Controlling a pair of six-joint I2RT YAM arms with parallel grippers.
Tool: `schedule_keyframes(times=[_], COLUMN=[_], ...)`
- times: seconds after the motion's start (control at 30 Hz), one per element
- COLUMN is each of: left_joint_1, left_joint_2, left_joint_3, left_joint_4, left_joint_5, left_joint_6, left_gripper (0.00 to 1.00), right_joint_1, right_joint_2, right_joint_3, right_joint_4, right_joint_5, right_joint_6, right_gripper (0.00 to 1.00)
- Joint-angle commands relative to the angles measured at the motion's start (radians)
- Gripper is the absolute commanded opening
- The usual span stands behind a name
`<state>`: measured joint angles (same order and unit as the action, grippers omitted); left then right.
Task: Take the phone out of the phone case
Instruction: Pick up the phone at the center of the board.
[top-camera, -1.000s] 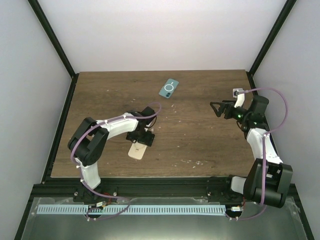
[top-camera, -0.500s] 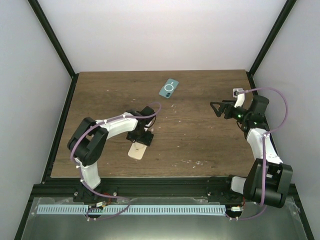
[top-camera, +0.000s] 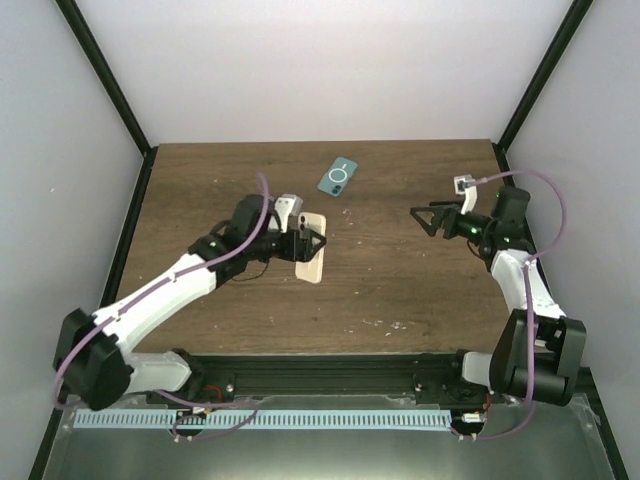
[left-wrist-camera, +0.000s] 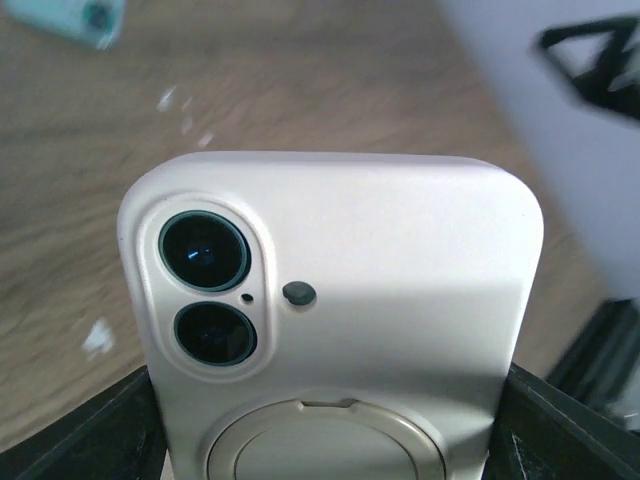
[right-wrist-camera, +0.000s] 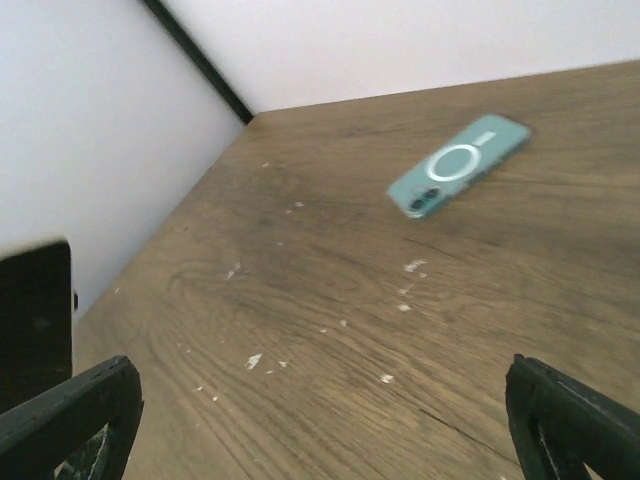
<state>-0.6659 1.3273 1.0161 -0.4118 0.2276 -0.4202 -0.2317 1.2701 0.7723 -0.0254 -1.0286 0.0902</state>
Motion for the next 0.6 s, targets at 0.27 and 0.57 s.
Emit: schedule_keyframes(times=[0.27,0.57], left_joint_1=[-0.002,-0.004], left_joint_2=[-0.183,-0.216], left_joint_3=[-0.181,-0.285], left_joint_4=[0.722,0.949], left_joint_5=[0.204,0.281], left_joint_6=[-0.225,-0.315], left_gripper=[0.39,0.37], right_joint_1=[0.388,0.555], right_joint_2=[-0.028,0.009], right_joint_3=[0.217,0.270], right_joint_4=[-0.401,-0.466], right_joint_5=[-0.230,-0.246], right_joint_6=[-0.278,-0.320], right_gripper=[1.00,1.00])
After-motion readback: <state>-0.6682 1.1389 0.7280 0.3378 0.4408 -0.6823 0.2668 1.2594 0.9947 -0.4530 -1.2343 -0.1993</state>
